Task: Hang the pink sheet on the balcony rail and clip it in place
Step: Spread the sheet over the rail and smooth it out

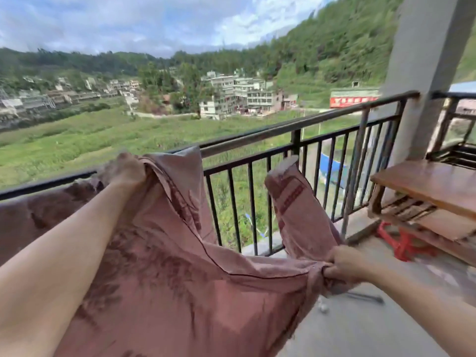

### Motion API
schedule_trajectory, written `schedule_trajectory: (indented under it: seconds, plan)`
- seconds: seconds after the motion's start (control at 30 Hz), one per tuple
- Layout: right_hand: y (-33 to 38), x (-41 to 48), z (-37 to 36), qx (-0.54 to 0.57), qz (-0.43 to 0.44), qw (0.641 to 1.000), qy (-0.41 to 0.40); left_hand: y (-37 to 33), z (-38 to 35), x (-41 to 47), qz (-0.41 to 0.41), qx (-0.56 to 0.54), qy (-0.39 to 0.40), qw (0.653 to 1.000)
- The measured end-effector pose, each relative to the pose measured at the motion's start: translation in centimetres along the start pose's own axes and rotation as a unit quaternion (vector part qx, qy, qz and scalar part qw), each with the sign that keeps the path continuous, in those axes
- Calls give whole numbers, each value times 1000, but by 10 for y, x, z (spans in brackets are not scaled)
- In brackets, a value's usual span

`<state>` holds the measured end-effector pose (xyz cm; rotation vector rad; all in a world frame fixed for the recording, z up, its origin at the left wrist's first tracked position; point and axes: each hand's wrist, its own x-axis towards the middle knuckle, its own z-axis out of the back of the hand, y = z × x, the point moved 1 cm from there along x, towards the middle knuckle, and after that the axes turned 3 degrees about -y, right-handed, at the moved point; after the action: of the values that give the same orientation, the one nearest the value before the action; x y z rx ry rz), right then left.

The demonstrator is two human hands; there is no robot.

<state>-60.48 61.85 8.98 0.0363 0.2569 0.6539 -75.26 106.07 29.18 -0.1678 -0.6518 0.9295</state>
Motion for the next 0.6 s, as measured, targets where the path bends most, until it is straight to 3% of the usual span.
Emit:
schedule_trajectory:
  seconds: [0.1,0.2,0.37,0.47,0.6]
  plan:
    - [-6,-1,-49,31,-63,996,49,-16,-9,2,-15,-17,5,1000]
    - [5,23,-57,41,-65,995,62,-23,-10,4,-19,-45,-9,999]
    - [42,86,-25,3,-20,999,26,-31,-15,28,-54,-151,101,982]
    - [94,109,28,44,47,996,-59,-38,-10,31,-50,-265,191,944]
    - [195,108,117,118,187,929,-297,-42,-9,26,-120,-202,215,948]
